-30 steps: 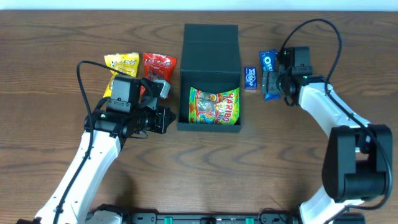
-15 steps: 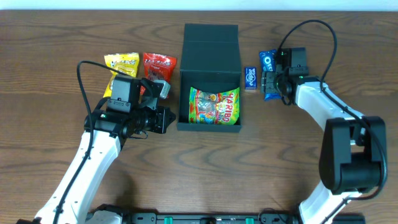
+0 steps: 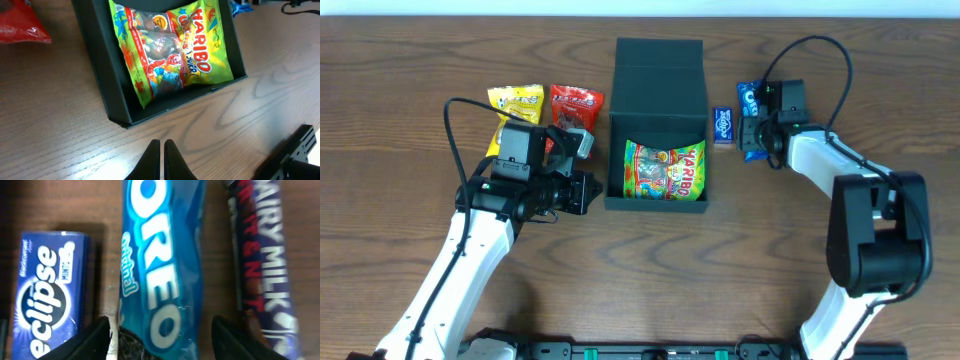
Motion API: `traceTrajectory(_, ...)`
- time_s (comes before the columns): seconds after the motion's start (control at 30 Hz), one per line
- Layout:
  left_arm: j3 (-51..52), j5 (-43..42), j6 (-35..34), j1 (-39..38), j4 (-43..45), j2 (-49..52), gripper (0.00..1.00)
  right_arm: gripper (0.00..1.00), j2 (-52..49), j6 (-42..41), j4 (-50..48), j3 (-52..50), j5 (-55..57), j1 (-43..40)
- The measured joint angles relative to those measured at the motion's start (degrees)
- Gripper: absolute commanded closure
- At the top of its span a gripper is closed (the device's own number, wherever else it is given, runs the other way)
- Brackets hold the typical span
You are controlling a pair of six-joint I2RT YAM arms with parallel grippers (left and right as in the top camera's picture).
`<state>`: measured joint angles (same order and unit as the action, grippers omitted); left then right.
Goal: Pack container
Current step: 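Reach right gripper to the blue Oreo pack and grasp it, then carry the Oreo pack with right gripper into the box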
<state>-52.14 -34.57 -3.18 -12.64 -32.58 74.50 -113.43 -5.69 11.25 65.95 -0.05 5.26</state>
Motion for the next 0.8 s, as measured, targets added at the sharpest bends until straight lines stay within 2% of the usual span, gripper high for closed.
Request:
traceTrajectory(0.2,0.00,0.00,0.00,0.00,0.00,0.00,0.94,0.61,-0.59,0.20,-0.17,0.00,-0.20,0.44)
traceTrajectory(0.47,0.00,0.00,0.00,0.00,0.00,0.00,0.94,0.85,-0.59,0.15,1.33,0.72,-0.20,0.44)
traceTrajectory(0.5,0.00,0.00,0.00,0.00,0.00,0.00,0.94,0.89,-0.59,0.13,2.23,1.05,-0.20,0.44)
traceTrajectory(0.53,0.00,0.00,0.00,0.00,0.00,0.00,0.94,0.98,-0.59,0.11,4.00,1.86,-0.20,0.44)
traceTrajectory(0.8,0.00,0.00,0.00,0.00,0.00,0.00,0.94,0.99,0.00,0.07,14.73,11.02,-0.20,0.44)
